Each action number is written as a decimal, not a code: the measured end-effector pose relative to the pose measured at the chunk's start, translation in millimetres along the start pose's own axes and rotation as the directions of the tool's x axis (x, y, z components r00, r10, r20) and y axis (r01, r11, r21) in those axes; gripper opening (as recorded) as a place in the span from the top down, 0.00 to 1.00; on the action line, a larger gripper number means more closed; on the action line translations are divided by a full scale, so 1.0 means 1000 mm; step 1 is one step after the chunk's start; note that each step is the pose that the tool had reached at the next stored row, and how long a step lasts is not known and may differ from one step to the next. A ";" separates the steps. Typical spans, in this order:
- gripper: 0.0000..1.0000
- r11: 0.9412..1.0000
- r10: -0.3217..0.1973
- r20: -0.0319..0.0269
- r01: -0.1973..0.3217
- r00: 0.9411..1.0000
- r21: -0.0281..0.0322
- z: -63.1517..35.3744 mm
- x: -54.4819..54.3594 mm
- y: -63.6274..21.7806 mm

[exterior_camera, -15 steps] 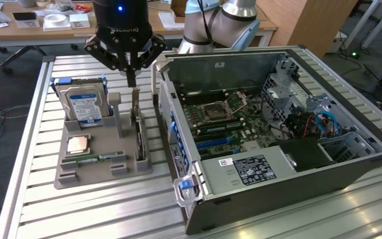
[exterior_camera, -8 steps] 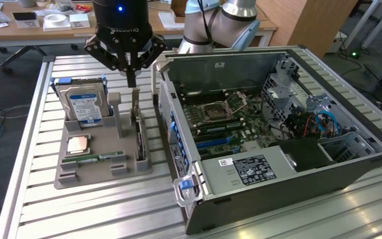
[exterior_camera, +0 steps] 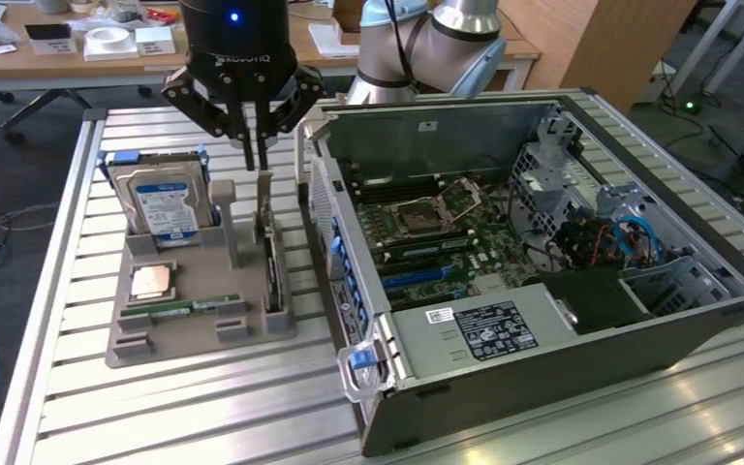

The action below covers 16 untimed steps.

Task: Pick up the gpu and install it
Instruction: 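Pick up the gpu and move the gpu toward the slot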

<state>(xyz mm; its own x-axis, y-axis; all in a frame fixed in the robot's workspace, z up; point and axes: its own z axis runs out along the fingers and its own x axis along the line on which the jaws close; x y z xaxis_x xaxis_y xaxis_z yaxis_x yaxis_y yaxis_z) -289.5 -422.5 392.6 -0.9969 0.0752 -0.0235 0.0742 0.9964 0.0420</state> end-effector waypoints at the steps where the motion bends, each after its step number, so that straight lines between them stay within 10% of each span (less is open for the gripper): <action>1: 0.83 1.000 0.000 0.000 0.000 1.000 0.000 0.0000 0.000 0.0000; 9: 0.53 1.000 0.000 0.000 0.000 1.000 0.000 0.0000 0.000 0.0000; 16: 0.53 1.000 0.000 0.000 0.000 1.000 0.000 0.0038 0.000 -0.0002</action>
<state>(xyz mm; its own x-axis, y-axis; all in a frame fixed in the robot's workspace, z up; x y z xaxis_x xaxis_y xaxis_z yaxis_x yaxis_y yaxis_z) -289.5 -422.5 388.7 -0.9969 0.0752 -0.0235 0.0742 0.9964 0.0420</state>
